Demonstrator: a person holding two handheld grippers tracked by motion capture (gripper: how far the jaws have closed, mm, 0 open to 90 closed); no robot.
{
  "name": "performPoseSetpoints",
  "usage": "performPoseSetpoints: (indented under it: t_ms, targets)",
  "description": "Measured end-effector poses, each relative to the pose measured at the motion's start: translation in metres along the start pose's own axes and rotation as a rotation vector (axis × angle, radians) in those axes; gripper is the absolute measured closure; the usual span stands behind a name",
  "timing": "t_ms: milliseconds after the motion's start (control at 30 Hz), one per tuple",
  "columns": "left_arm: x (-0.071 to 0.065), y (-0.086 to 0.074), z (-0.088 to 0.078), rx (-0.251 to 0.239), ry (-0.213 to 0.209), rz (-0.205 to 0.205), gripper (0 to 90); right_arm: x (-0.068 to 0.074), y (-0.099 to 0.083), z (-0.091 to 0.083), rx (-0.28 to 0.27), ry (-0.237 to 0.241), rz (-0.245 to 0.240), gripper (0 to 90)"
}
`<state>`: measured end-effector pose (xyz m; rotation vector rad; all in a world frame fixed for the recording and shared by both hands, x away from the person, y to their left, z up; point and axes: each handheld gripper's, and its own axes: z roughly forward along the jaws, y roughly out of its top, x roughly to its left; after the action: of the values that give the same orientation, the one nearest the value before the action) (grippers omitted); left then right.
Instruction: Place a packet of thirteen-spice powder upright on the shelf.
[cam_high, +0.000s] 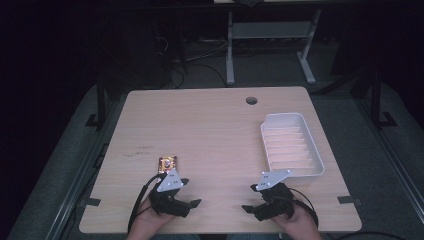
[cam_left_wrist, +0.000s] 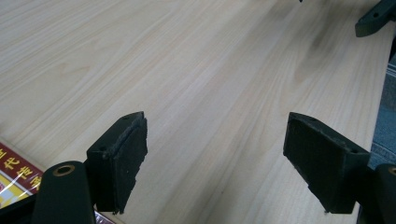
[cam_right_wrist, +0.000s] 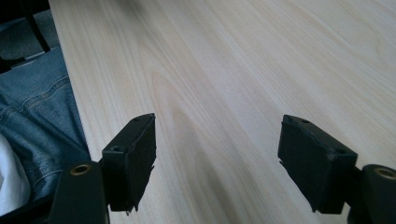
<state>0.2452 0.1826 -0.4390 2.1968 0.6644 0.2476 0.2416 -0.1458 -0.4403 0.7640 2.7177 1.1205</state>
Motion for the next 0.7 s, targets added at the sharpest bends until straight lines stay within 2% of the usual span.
performPoseSetpoints:
  t_ms: [300,433,600,667,700]
  targets:
    - [0.003,0.001,-0.002,-0.013,0.024,-0.018,21.1,0.003,0.001,0.002,0.009,0.0,-0.008,27.0]
    - [0.008,0.002,-0.003,-0.02,0.038,-0.031,21.1,0.004,0.001,0.003,0.014,0.003,-0.009,27.0]
    - [0.019,0.002,-0.007,-0.038,0.084,-0.059,21.0,0.004,0.002,0.005,0.02,0.008,-0.017,26.9]
    - [0.028,0.001,-0.011,-0.06,0.121,-0.09,20.5,0.004,0.002,0.006,0.022,0.011,-0.015,26.9]
    - [0.028,0.001,-0.011,-0.06,0.121,-0.09,20.4,0.004,0.002,0.006,0.022,0.011,-0.014,26.9]
